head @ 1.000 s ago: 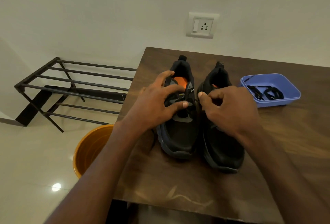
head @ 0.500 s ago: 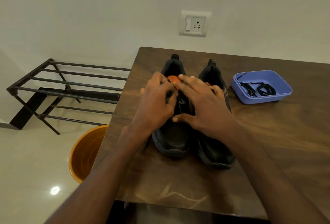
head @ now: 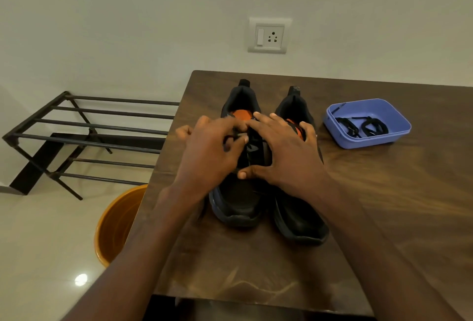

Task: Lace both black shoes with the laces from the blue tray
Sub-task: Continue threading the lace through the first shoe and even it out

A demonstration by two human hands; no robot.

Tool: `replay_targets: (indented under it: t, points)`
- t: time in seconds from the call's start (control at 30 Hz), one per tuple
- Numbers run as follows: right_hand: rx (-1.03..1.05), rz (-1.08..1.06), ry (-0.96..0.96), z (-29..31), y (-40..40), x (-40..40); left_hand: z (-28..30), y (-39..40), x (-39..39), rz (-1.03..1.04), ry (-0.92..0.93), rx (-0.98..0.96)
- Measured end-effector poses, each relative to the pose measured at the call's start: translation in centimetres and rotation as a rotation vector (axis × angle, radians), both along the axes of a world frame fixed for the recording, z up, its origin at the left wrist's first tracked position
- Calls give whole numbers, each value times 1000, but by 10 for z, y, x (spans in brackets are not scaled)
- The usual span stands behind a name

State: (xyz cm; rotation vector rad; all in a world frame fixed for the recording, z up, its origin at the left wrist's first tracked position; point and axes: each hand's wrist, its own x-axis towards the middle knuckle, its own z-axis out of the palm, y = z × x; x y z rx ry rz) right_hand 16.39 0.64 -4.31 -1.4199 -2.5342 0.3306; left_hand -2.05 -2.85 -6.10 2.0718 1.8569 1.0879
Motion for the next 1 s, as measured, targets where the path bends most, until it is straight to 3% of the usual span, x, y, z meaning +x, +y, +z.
replay_targets:
  t: [0.13,0.2,0.27,0.33,0.37,0.4,0.47,0.57,0.67,0.73,0.83,0.9,0.93,1.0]
  points:
    - [5,-7,5,0,0,0,1,1,-2,73,282,151]
    - [14,-14,4,0,0,0,5,0,1,126,271,209]
    - [15,-23,-5,1,-1,-1,6,0,4,113,-52,172]
    - [4,-30,-11,2,-1,-2,13,1,5,40,-572,99]
    - [-3,-34,-14,4,-1,-2,16,2,4,8,-722,85]
    - [-6,-36,-18,4,-1,-3,17,3,3,-10,-741,72]
    - [5,-41,-12,4,-2,-3,11,4,-3,-32,-514,45]
    - [8,-50,-14,5,-3,-3,-4,7,-9,-35,66,37]
    - [5,-52,-16,6,-4,-4,-4,8,-7,16,134,136]
    - [-9,-54,-11,7,-4,-4,3,8,-3,74,-39,189]
    - [-19,-57,-24,9,-4,-5,26,4,-1,79,-606,221]
    - [0,-60,-37,10,-4,-6,37,0,0,-26,-840,207]
    - [9,-62,-40,9,-5,-6,37,-1,1,-54,-846,168]
    - [20,-63,-39,8,-5,-7,24,1,1,-37,-610,96]
